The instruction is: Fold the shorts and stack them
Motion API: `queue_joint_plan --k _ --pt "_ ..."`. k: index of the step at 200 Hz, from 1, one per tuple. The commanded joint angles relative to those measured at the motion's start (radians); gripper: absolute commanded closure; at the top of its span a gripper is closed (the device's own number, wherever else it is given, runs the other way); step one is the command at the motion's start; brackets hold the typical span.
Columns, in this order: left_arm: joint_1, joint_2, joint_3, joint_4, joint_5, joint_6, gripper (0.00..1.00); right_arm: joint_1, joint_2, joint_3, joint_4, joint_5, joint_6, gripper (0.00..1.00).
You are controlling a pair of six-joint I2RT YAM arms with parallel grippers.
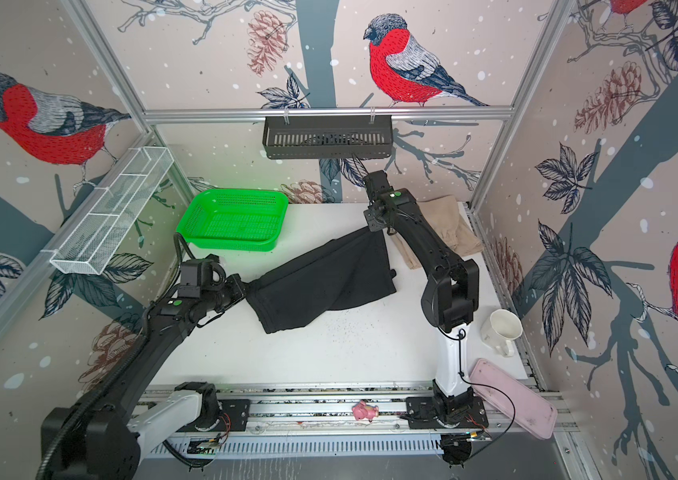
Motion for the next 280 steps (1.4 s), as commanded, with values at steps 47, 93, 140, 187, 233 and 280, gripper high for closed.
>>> queue_joint_plan --k 47,93,140,187,233,280 --pt "0.019 0.165 0.021 0.035 -0.083 0.042 1.0 -0.024 0.148 0.161 0.021 0.071 -0.041 0.99" --pt "0.034 0.324 0.074 0.076 -0.079 0.068 1.0 -0.039 0.192 0.17 0.078 0.06 -0.034 0.99" --pt "0.039 0.419 0.106 0.157 -0.071 0.076 1.0 -0.05 0.215 0.169 0.135 0.049 -0.025 0.99" --pt "0.06 0.435 0.101 0.209 -0.067 0.086 1.0 -0.053 0.22 0.173 0.217 0.034 -0.023 0.99" --pt "0.061 0.313 0.129 0.184 0.026 0.126 1.0 -0.044 0.076 0.048 0.225 0.06 -0.017 1.0" --pt "0.058 0.181 0.168 0.086 0.081 0.162 1.0 -0.032 -0.121 -0.081 0.239 0.09 -0.007 0.99"
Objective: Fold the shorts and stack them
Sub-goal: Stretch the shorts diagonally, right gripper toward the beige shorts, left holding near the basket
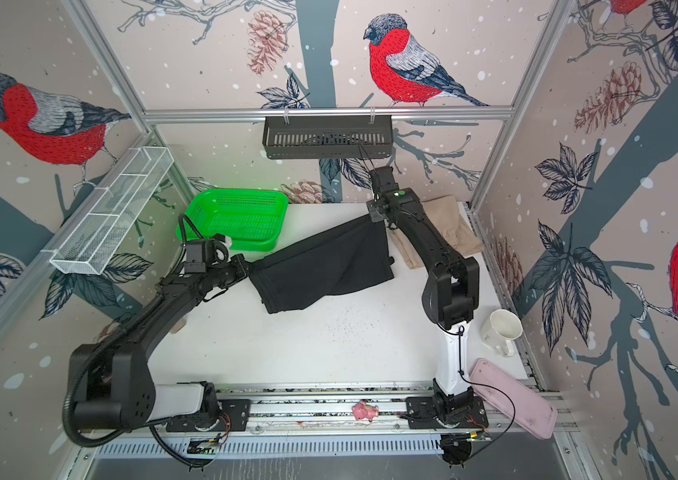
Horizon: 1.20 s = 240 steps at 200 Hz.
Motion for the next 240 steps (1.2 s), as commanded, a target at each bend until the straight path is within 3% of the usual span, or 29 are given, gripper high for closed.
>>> queue_joint_plan --k 1,55,90,138,173,207,240 --pt "0.005 -0.061 0.017 -0.071 -0.005 0.048 1.0 0.002 -0.078 -0.025 0.065 0.094 0.011 0.99" --pt "0.006 -0.144 0.027 -0.068 -0.05 0.077 1.0 0.006 -0.152 0.056 0.094 0.135 -0.036 1.0" --pt "0.007 -0.133 0.064 -0.116 -0.002 0.068 1.0 0.021 -0.135 0.173 0.023 0.149 -0.042 0.99" --pt "-0.004 -0.272 0.028 -0.222 0.005 0.057 1.0 0.06 -0.372 -0.136 0.062 0.199 0.002 1.0" --pt "-0.065 -0.352 0.005 -0.32 -0.017 0.057 1.0 0.117 -0.598 -0.364 0.074 0.236 0.062 1.0" --pt "-0.083 -0.475 -0.047 -0.383 -0.036 0.027 1.0 0.21 -0.744 -0.458 -0.01 0.294 0.129 1.0" --pt "-0.083 -0.544 -0.041 -0.448 -0.105 0.032 1.0 0.23 -0.767 -0.441 -0.059 0.33 0.142 1.0"
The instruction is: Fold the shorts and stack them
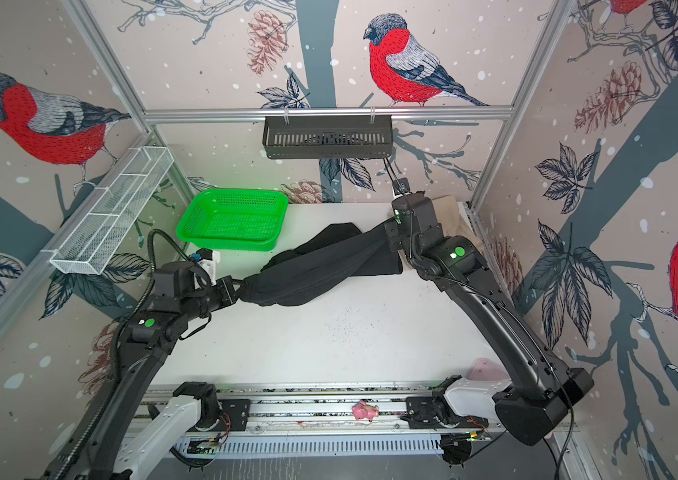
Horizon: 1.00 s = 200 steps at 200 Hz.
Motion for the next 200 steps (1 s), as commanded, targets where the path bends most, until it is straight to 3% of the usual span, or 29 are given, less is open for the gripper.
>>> queue_joint_plan --k 1,50,110,166,200 --pt "0.001 -0.019 0.006 -0.076 -0.091 0.002 1.0 0.004 -0.009 0.019 -0.012 0.104 0.036 0.99" --pt "0.004 0.046 0.002 -0.021 -0.109 0.001 1.0 -0.007 0.083 0.078 -0.004 0.049 -0.007 0.99" --pt "0.046 0.221 -0.034 0.13 -0.063 0.011 1.0 -0.198 0.37 0.161 0.126 -0.143 -0.127 0.99" --pt "0.056 0.458 -0.026 0.286 -0.022 0.013 1.0 -0.285 0.736 0.468 0.029 -0.278 -0.183 0.99" --pt "0.064 0.668 0.062 0.275 0.009 0.041 1.0 -0.297 0.954 0.695 -0.083 -0.293 -0.197 0.99"
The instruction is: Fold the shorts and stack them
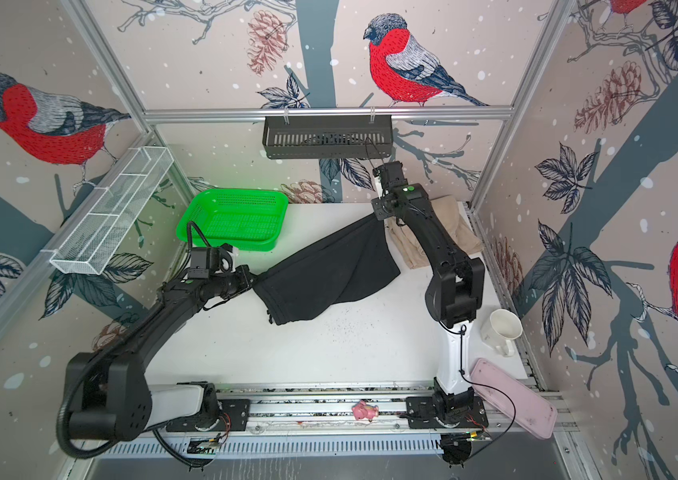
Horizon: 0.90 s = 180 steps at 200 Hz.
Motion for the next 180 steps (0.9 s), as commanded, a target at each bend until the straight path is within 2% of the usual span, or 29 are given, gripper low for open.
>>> queue_joint_plan --k 1,31,89,109,126,145,163,180 --pt "0.012 0.106 0.05 -0.023 -0.032 0.039 1.0 -0.014 0.093 0.1 -0.049 0.065 -0.031 0.99" --pt "0.012 0.233 0.076 0.027 -0.025 0.038 1.0 -0.022 0.17 0.144 -0.017 0.044 -0.033 0.99" --pt "0.047 0.285 0.081 0.065 -0.064 0.039 1.0 -0.034 0.208 0.128 0.091 0.028 -0.019 0.99" --pt "0.05 0.322 0.076 0.088 -0.048 0.036 1.0 -0.035 0.223 0.126 0.114 0.011 -0.01 0.92" --pt "0.049 0.325 0.068 0.108 -0.055 0.028 1.0 -0.035 0.232 0.118 0.128 -0.004 0.003 0.73" --pt "0.05 0.299 0.074 0.11 -0.073 0.03 0.67 -0.033 0.235 0.104 0.145 -0.041 0.013 0.6" --pt "0.051 0.259 0.101 0.087 -0.107 0.034 0.05 -0.033 0.228 0.105 0.145 -0.081 0.03 0.5" --pt "0.051 0.227 0.148 0.048 -0.123 0.043 0.02 -0.04 0.203 0.1 0.143 -0.107 0.05 0.38"
